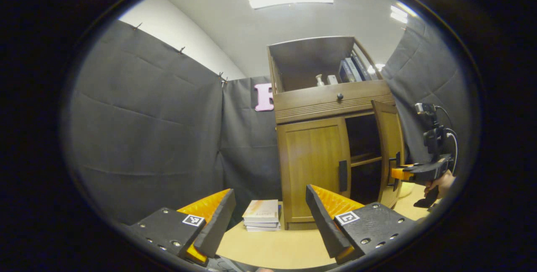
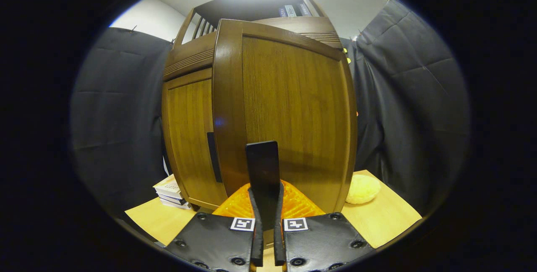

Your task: Open the right door of the double-door shoe cabinet with the right hand, and open the left door with the left hand.

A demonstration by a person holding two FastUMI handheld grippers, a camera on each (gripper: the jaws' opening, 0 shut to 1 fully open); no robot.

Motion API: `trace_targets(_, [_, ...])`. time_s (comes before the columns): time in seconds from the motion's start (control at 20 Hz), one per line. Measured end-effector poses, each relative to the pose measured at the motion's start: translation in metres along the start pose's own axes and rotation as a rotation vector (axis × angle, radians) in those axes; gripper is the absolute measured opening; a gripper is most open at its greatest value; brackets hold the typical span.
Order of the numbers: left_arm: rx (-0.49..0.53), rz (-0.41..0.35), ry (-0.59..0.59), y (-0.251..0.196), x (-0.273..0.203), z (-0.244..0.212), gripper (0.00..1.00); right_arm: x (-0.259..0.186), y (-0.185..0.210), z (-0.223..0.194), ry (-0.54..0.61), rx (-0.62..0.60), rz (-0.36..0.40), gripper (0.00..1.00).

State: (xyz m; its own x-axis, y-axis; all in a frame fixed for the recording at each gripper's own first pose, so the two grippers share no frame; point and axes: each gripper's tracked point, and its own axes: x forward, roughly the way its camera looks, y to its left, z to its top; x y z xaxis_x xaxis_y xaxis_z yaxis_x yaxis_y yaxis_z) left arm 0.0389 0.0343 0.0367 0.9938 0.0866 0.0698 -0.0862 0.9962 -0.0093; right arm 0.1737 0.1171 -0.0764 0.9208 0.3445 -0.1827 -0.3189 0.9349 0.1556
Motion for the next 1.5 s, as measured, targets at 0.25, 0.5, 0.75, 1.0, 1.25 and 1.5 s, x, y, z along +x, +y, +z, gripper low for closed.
trace_targets(0.25, [-0.01, -0.044, -0.012, -0.001, -0.002, 0.01, 0.95, -0.021, -0.019, 0.0, 0.008, 0.002, -0.028, 0.13])
trace_targets(0.5, [-0.025, -0.078, -0.019, -0.003, -0.001, 0.011, 0.94, -0.035, -0.036, 0.0, 0.014, -0.001, -0.061, 0.1])
trace_targets(0.75, [-0.035, -0.117, -0.025, -0.007, -0.001, 0.01, 0.99, -0.048, -0.054, 0.002, 0.012, -0.007, -0.098, 0.1])
trace_targets(1.0, [-0.046, -0.153, -0.024, -0.009, 0.0, 0.006, 0.99, -0.059, -0.072, 0.002, 0.009, -0.014, -0.138, 0.11])
trace_targets(1.25, [-0.052, -0.19, -0.027, -0.012, -0.003, 0.007, 0.99, -0.072, -0.097, 0.005, 0.009, -0.02, -0.19, 0.09])
trace_targets(1.5, [-0.056, -0.226, -0.024, -0.015, -0.002, 0.002, 0.99, -0.082, -0.115, 0.007, 0.01, -0.018, -0.218, 0.11])
